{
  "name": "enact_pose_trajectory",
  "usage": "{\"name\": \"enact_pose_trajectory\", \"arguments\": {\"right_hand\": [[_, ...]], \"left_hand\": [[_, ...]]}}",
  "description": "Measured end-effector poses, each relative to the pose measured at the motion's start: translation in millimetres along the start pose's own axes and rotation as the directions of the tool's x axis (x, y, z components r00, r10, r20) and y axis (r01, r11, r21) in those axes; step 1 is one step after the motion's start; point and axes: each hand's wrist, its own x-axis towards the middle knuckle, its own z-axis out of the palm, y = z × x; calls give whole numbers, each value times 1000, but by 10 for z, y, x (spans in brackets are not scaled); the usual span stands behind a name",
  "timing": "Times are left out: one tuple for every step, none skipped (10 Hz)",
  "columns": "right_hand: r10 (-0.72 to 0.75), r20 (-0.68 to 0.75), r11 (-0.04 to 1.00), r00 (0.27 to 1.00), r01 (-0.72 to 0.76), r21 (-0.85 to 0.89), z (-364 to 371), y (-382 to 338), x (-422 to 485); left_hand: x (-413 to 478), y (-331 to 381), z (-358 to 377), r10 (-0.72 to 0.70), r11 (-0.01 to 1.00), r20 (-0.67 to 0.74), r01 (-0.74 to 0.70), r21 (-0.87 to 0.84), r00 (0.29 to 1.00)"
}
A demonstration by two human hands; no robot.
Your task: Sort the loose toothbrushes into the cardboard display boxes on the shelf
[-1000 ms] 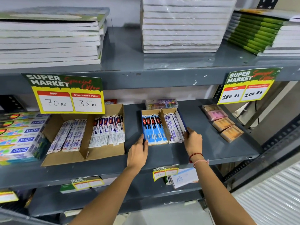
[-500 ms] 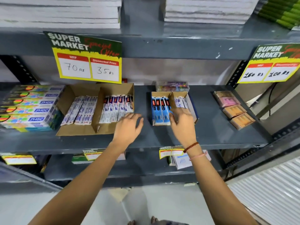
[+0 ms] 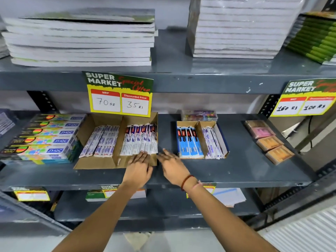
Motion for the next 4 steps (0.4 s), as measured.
{"name": "enact_pose_trajectory", "arguments": {"right_hand": [[5,61,996,998,0,-90,63,-56,150],[24,80,992,997,-14,-125,100,-55,236],[4,69,999,998,-1,-37,45,-78,169],[24,-79,999,997,-21,42,-51,-59,58]], "left_hand": [[5,-10,-23,-1,1000,28,1,-1,1000],[24,-40,-3,17,1000,26,-17,-2,1000],[-61,-40,-61,57,997,-11,-57,-48,998],[-67,21,-229,38,987,-98,-53,-155,995]]}}
